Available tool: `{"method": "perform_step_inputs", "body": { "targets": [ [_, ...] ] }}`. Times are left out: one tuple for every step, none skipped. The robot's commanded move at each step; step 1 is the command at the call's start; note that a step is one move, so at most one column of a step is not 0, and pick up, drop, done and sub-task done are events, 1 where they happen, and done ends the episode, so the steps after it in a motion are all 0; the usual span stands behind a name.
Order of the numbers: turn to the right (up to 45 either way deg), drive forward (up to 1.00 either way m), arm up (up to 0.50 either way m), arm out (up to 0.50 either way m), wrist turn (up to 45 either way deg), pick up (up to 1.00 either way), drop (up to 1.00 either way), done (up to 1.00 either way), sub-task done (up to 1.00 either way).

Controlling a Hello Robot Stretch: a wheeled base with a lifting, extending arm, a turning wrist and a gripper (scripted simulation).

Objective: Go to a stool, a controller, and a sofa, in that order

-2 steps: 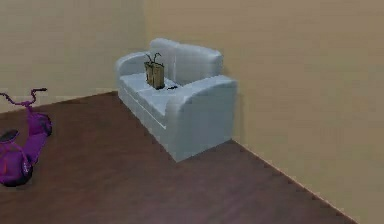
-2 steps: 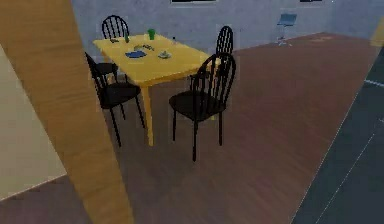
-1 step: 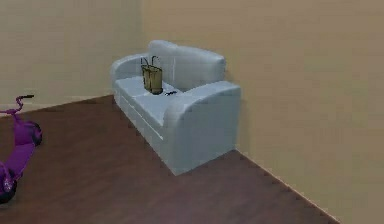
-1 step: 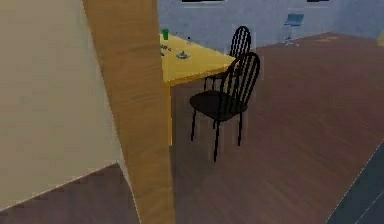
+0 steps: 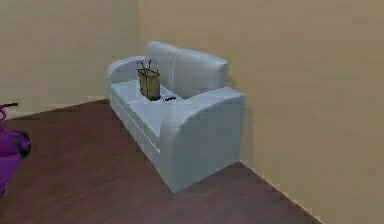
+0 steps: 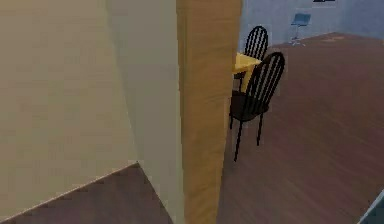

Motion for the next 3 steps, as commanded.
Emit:
{"method": "perform_step_inputs", "body": {
  "targets": [
    [45.0, 0.0, 0.0, 0.0, 0.0, 0.0, 0.0, 0.0, 0.0],
    [45.0, 0.0, 0.0, 0.0, 0.0, 0.0, 0.0, 0.0, 0.0],
    [36.0, 0.0, 0.0, 0.0, 0.0, 0.0, 0.0, 0.0, 0.0]
  ]
}}
